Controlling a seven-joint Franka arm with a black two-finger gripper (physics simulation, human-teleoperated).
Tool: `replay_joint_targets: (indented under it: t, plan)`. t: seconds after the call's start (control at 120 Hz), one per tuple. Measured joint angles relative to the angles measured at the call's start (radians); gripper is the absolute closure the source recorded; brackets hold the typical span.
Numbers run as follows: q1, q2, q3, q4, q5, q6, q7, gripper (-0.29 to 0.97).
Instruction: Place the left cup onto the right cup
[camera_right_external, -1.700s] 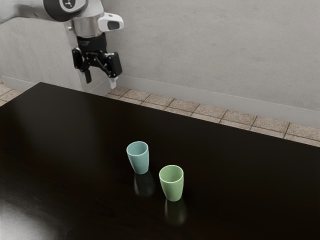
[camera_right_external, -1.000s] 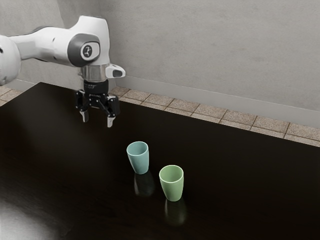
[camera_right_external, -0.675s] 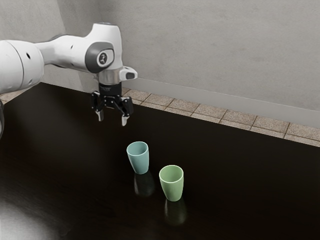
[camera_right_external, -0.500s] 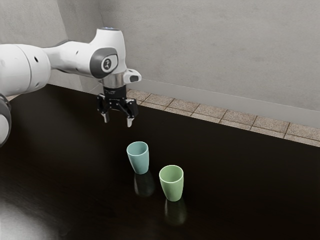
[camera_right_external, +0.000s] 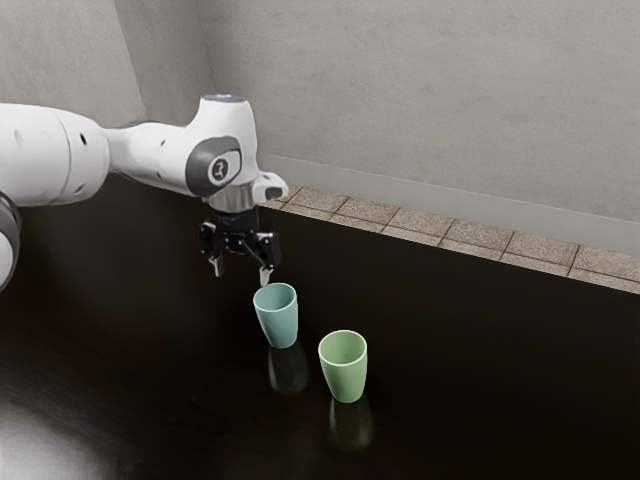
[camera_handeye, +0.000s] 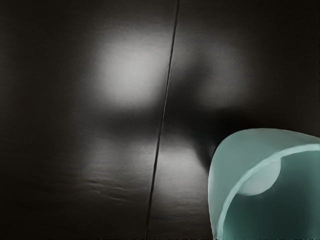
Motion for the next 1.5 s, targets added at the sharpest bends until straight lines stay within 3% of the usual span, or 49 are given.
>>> replay_joint_targets:
  t: [0.65,0.717,0.875,1.0,1.142,1.5]
  plan:
    - [-0.019,0.072,-0.002,-0.071,-0.016,0.116,-0.010,0.00]
    - [-0.023,0.076,-0.001,-0.067,-0.014,0.124,-0.011,0.10]
    - [-0.029,0.074,-0.001,-0.058,-0.009,0.135,-0.011,0.47]
    - [-0.030,0.073,-0.005,-0.052,-0.009,0.139,-0.014,0.63]
    - [-0.031,0.073,-0.009,-0.050,-0.008,0.141,-0.019,0.71]
    - [-0.031,-0.001,-0.017,-0.051,0.000,0.138,-0.036,0.77]
